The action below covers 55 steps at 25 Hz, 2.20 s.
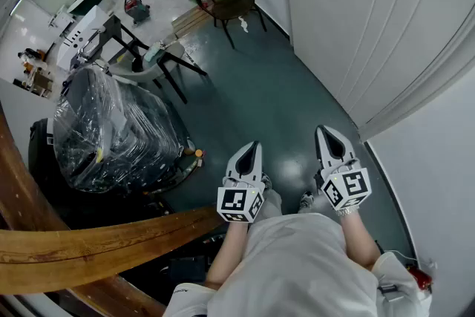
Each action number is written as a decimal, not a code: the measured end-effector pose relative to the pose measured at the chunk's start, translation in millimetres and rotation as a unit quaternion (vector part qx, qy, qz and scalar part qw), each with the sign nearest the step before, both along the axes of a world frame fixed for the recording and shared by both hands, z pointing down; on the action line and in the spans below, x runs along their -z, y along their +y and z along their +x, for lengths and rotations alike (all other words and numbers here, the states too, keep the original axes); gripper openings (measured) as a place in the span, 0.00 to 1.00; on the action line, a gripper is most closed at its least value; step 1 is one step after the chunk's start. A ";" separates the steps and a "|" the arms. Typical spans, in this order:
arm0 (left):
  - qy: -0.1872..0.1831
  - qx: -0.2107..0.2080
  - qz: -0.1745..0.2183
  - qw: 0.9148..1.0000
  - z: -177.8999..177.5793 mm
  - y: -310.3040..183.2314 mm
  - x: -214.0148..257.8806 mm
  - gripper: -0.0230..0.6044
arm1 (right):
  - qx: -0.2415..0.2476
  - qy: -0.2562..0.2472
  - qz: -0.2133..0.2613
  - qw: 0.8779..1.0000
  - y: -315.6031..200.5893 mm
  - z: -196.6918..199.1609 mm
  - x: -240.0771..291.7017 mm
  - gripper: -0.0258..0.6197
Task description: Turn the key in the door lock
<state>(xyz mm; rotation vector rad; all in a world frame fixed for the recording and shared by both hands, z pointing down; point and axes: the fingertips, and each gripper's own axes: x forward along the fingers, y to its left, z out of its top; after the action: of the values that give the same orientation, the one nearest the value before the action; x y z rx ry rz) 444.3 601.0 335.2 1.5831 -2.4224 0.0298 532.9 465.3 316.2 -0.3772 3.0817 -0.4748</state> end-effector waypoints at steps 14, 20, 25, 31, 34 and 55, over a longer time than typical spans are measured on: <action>-0.021 0.043 -0.009 0.999 18.7 38.0 -14.1 0.05 | 0.013 0.022 0.021 0.999 41.3 22.7 -9.7 0.03; -0.001 0.044 0.000 0.999 10.5 73.0 -22.4 0.05 | 0.018 0.038 0.021 0.999 76.5 4.0 -14.4 0.03; -0.054 0.117 -0.048 0.991 -17.9 103.3 -17.0 0.05 | 0.023 0.021 0.035 0.999 104.7 -13.1 1.8 0.03; -0.050 0.090 0.005 0.995 -27.1 112.5 2.7 0.05 | 0.007 0.031 0.050 0.998 117.8 -27.6 7.8 0.03; -0.053 0.074 0.008 0.996 -28.8 123.3 -0.1 0.05 | 0.003 0.038 0.057 0.998 129.7 -31.4 5.0 0.03; -0.024 0.073 -0.027 0.997 -81.4 81.4 -26.8 0.05 | 0.003 0.049 0.022 0.999 70.8 -82.1 -23.8 0.03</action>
<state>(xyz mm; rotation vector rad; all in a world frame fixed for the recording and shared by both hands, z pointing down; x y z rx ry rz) 362.9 682.4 362.0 1.3941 -2.5443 0.1069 450.8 536.1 340.0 -0.4041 3.1830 -0.4001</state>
